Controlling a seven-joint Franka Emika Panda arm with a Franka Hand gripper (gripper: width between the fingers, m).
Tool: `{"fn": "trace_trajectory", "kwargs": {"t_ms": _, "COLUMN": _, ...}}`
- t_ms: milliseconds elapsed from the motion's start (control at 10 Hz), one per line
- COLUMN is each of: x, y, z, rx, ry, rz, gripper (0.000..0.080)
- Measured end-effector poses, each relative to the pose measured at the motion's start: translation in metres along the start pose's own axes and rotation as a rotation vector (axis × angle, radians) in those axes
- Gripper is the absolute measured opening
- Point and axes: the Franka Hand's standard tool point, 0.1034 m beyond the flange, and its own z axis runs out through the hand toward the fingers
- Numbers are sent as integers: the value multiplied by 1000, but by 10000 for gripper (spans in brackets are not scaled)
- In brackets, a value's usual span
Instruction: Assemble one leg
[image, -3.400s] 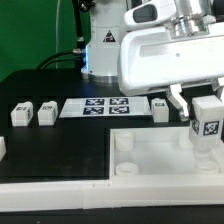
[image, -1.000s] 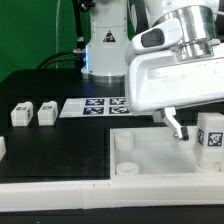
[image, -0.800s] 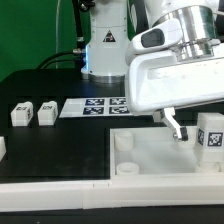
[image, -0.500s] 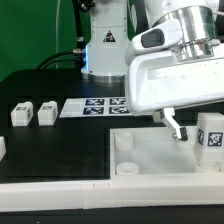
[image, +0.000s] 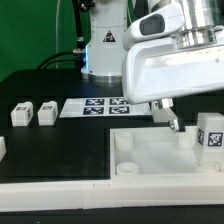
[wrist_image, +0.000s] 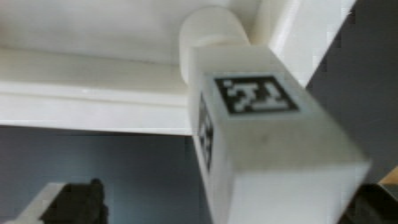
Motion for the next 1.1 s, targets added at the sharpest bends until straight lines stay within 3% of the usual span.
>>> {"fn": "trace_trajectory", "kwargs": {"t_ms": 100, "x": 1, "y": 2, "z": 1, "rx": 3, "ry": -34, "rz": 5, "gripper": 649}}
{"fn": "trace_trajectory", "kwargs": {"t_ms": 300, "x": -2, "y": -5, "z": 2, "rx": 46, "ry": -293, "rz": 26, "gripper": 649}}
{"fn": "trace_trajectory", "kwargs": {"t_ms": 500, "x": -4, "y": -8, "z": 5, "rx": 75, "ry": -446, "rz": 31, "gripper": 649}}
{"fn": "trace_trajectory", "kwargs": {"t_ms": 1000, "x": -10, "y": -3, "z": 14, "rx": 67, "ry": -417, "rz": 43, "gripper": 649}}
{"fn": "trace_trajectory", "kwargs": {"t_ms": 1100, "x": -10, "y": -4, "z": 14, "rx": 61, "ry": -418, "rz": 70, "gripper": 554}}
